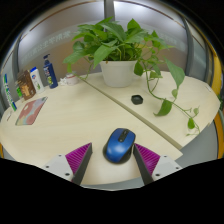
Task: Arrange mouse
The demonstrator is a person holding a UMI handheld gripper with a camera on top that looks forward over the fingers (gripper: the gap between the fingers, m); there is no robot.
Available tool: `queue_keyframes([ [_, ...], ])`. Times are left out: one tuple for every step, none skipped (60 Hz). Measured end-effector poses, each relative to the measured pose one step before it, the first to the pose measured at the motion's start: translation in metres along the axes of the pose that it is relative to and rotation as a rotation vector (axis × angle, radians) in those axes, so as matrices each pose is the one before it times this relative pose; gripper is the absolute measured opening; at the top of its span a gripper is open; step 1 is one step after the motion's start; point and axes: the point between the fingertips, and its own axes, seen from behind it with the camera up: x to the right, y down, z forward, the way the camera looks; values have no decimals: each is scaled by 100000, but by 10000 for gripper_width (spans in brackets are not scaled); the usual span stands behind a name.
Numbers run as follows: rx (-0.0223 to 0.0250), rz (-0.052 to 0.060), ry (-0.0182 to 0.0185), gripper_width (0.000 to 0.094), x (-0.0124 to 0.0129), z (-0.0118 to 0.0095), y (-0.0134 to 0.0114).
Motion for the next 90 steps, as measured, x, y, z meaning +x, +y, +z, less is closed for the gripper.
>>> queue_keyframes([
  [103, -203, -166, 850, -87, 249, -193],
  [160, -118, -73, 848, -70, 254, -217],
  [363, -145, 54, 845, -33, 204, -255],
  [254, -3, -148, 841, 7, 268, -191],
  [167, 33, 141, 837, -37, 206, -179],
  [291, 10, 335, 828, 8, 197, -175],
  [198, -13, 261, 817, 12, 172, -143],
  [168, 21, 335, 802, -11, 169, -143],
  [118, -60, 485, 781, 65, 180, -136],
  [197, -118, 795, 758, 143, 155, -140],
  [187, -132, 890, 726, 174, 168, -104],
  [77, -259, 875, 694, 167, 137, -62],
  [250, -507, 961, 654, 197, 107, -82],
  [253, -771, 662, 619, 286, 238, -87],
  [644, -481, 394, 591, -100, -33, -159],
  [493, -189, -461, 562, -136, 101, -90],
  [290, 46, -564, 523, -159, 78, -35],
  [551, -104, -335, 503, -93, 96, -82],
  [200, -351, 207, 502, 36, 27, 11],
  [263, -578, 191, 488, -12, 4, -3],
  [189, -806, 169, 477, 5, 25, -14],
  [181, -968, 113, 465, 99, 95, -42],
  [9, -867, 499, 454, -119, -122, -26],
  [25, -807, 498, 444, 3, 8, -60],
  [-68, -617, 584, 434, -14, -4, -36],
  [-471, -250, 586, 421, 2, -30, -75],
  [-226, -260, 638, 418, 22, 5, -24],
  [-349, -229, 693, 408, 20, -15, 16],
  [-321, -131, 812, 401, 48, -32, 4],
  [-519, -156, 867, 400, 28, -62, 24],
  [-550, -59, 840, 400, 14, -119, -7],
  [-156, 134, 848, 392, 9, -215, -176],
  [309, 338, 944, 392, 72, -294, -335],
  [895, 246, 1034, 383, 104, -367, -386],
  [699, 52, 1193, 380, 92, -455, -574],
  [969, 62, 1334, 381, 47, -503, -575],
  [920, -145, 1334, 381, 37, -563, -643],
  [1134, 37, 1513, 382, 70, -617, -753],
  [1385, 315, 1553, 381, 52, -657, -866],
  [1444, 492, 1280, 381, -36, -698, -915],
  [1397, 622, 843, 381, -147, -668, -961],
  [1454, 629, 177, 381, -89, -682, -1074],
  [2056, 777, 722, 381, -215, -629, -1118],
  [2050, 776, 735, 381, -254, -665, -1153],
  [1915, 478, 630, 381, -320, -642, -1195],
  [1753, 232, 447, 380, -403, -614, -1169],
  [1867, 258, 417, 381, -439, -620, -1259],
  [2204, 418, 381, 381, -468, -599, -1329],
  [2609, 574, 165, 382, -559, -676, -1421],
  [1676, 120, -339, 381, -583, -368, -1250],
  [1691, 95, -405, 380, -766, -422, -1163],
  [1474, 20, -577, 381, -876, -396, -1155],
  [1613, 221, -738, 380, -969, -351, -1226],
  [1858, 440, -893, 380, -1035, -319, -1207],
  [1765, 396, -1167, 380, -1159, -269, -1130],
  [1830, 223, -1228, 379, -1360, -347, -995],
  [1565, -167, -1268, 379, -1522, -255, -708],
  [1072, -303, -1637, 379, -1318, -3, -862],
  [54, -418, -1754, 379, -1091, 99, -1112],
  [1010, -126, -1586, 378, -1395, 112, -684],
  [669, -93, -1825, 378, -1461, 185, -549],
  [356, -48, -2043, 379, -1556, 293, -349],
  [17, 81, -2157, 379, -1559, 348, -209],
  [889, 257, -1833, 379, -1747, 376, 167],
  [-1336, 100, -2133, 379, -1289, 540, -191],
  [968, 148, -1255, 378, -2083, 617, 675],
  [-906, -133, -1955, 377, -1491, 697, 397],
  [-2183, -324, -2033, 378, -1259, 622, 178],
  [-1344, 29, -1839, 378, -1395, 743, 594],
  [-1389, 145, -1790, 378, -1364, 844, 659],
  [-1492, 205, -1661, 378, -1296, 870, 750],
  [-1670, 218, -1616, 377, -1257, 919, 852],
  [-1854, 115, -1602, 377, -1223, 992, 928],
  [-543, 123, -1442, 376, -1372, 1294, 1621],
  [-3066, -25, -951, 376, -986, 825, 679],
  [-2392, 51, -1000, 377, -898, 1000, 1068],
  [-2504, 89, -839, 377, -807, 984, 1046],
  [-2514, 40, -755, 377, -747, 937, 1051],
  [-2338, 104, -663, 377, -724, 855, 954],
  [-1979, 59, -571, 378, -640, 801, 848],
  [-380, -43, -1018, 378, -506, 1164, 1119],
  [-1499, -70, -350, 378, -508, 689, 715],
  [-1888, -104, 210, 379, -557, 589, 727],
  [-1444, -186, -122, 378, -396, 640, 693],
  [-1366, -175, -77, 379, -347, 606, 637],
  [-1283, -163, -109, 378, -327, 542, 586],
  [-1239, -152, -131, 380, -301, 491, 535],
  [-1175, -184, -469, 381, -150, 441, 441],
  [-882, -60, 274, 383, -234, 424, 468],
  [-839, -144, 461, 391, -73, 371, 357],
])
